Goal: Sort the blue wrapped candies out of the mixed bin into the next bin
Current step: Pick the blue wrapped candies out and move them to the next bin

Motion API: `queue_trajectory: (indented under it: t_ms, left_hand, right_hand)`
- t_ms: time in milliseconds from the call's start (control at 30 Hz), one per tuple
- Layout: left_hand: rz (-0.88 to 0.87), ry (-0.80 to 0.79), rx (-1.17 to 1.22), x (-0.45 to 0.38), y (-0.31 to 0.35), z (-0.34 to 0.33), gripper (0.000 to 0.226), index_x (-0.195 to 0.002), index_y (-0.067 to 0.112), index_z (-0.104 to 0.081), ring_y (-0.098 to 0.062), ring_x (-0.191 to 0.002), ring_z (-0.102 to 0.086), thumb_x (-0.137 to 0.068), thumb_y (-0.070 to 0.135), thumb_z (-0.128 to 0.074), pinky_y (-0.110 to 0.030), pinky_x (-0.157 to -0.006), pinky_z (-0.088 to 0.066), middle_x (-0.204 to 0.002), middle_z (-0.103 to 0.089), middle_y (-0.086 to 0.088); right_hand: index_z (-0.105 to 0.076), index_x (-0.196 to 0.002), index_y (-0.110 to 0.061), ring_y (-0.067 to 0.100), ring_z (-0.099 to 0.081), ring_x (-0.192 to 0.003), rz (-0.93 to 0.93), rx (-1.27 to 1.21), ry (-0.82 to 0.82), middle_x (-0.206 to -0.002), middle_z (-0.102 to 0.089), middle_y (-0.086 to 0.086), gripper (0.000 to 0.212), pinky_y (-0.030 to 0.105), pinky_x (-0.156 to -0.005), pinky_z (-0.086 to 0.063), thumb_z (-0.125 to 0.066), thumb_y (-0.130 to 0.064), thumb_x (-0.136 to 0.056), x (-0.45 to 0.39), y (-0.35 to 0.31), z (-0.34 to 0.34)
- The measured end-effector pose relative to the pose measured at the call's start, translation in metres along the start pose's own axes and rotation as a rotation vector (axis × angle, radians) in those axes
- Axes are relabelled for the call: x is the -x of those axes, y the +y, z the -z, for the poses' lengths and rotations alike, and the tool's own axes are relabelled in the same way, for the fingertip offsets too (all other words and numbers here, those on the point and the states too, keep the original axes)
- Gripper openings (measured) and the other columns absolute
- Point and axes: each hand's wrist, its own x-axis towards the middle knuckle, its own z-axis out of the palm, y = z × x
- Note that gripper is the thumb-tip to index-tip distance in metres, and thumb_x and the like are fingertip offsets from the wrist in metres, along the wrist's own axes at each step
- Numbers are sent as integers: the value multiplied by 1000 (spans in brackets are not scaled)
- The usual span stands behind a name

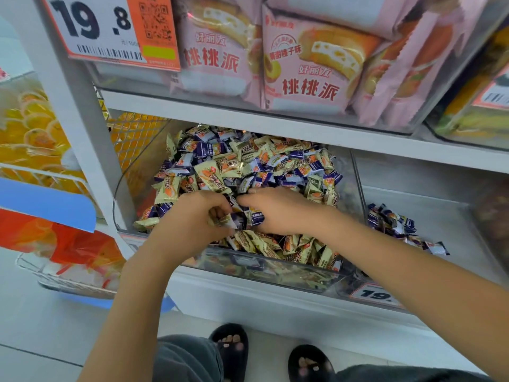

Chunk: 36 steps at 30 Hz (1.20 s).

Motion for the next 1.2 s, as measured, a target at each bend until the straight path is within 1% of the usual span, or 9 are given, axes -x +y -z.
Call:
queue_trajectory:
  t_ms: [167, 367, 567, 667, 800, 933, 1033, 1100, 1200]
  left_hand:
    - [14, 142, 89, 2, 1, 5, 16, -74, 23, -65, 2, -69, -55, -70, 25, -80, -3, -60, -40, -77, -60, 11]
    - [-3, 246, 166, -3, 13, -2, 13, -82, 19, -69, -11, -77, -60, -75, 27, -76, -12, -65, -43, -93, -69, 0]
    - [77, 274, 495, -8, 38, -4, 12, -81, 14, -70, -6, -67, -62, -77, 25, -75, -13, -59, -47, -75, -69, 1]
    - [100, 169, 646, -10, 47, -8, 11, -76, 11, -71, -7, -59, -59, -76, 20, -75, -21, -59, -51, -68, -68, -4]
    - [235, 145, 881, -13, 62, -14, 18, -80, 5, -73, -22, -69, -65, -74, 21, -76, -29, -63, -59, -76, -67, -20]
    - [345, 85, 960, -14, 71, -17, 20, -84, 10, -74, -10, -68, -67, -71, 25, -75, -19, -61, -55, -75, -67, -7]
    - [331, 40, 1054, -13, 67, -9, 31, -93, 9, -69, -12, -76, -71, -65, 20, -75, -18, -68, -55, -91, -69, -7]
    - [311, 140, 963, -11, 56, 0, 30, -93, 11, -68, -17, -80, -71, -65, 17, -78, -23, -73, -56, -99, -68, -4]
    - [268, 322, 687, -6, 39, 6, 7, -84, 13, -70, -12, -74, -70, -78, 13, -74, -21, -69, -56, -95, -68, 3]
  right_hand:
    - [-63, -95, -25, 14, -58, -94, 7, -365, 36, -100, -62, -9, 14, 37, -87, -47, -69, -28, -83, 5, 10, 1]
    - [-65, -86, -16, 9, -66, -63, -95, -824, 173, -95, -58, -18, 5, 19, -56, -52, -69, -19, -84, 29, 7, 15]
    - [-65, -91, -13, 3, -66, -75, -144, -1156, 362, -105, -58, -10, 6, 22, -65, -56, -67, -12, -85, 55, -1, 16]
    - [-63, -99, -12, 5, -65, -71, -164, -1192, 436, -105, -57, -8, 13, 21, -63, -55, -64, -13, -86, 65, -4, 12]
    - [-62, -108, -17, 15, -66, -68, -177, -1256, 516, -110, -57, -13, 20, 30, -69, -58, -62, -17, -88, 73, -8, 9]
    - [-63, -103, -22, 14, -66, -61, -194, -1080, 591, -106, -60, -12, 19, 26, -62, -56, -64, -13, -87, 79, -13, 8]
    - [-64, -97, -23, 12, -66, -61, -290, -1025, 741, -102, -65, -4, 16, 19, -54, -52, -67, -14, -85, 93, -13, 15]
    - [-63, -92, -28, 5, -63, -60, -379, -944, 927, -96, -65, -10, 14, 15, -52, -49, -68, -19, -83, 117, -4, 24]
    - [-61, -91, -30, 7, -63, -67, -560, -719, 1080, -88, -62, -23, 12, 25, -59, -51, -68, -24, -84, 163, 27, 19]
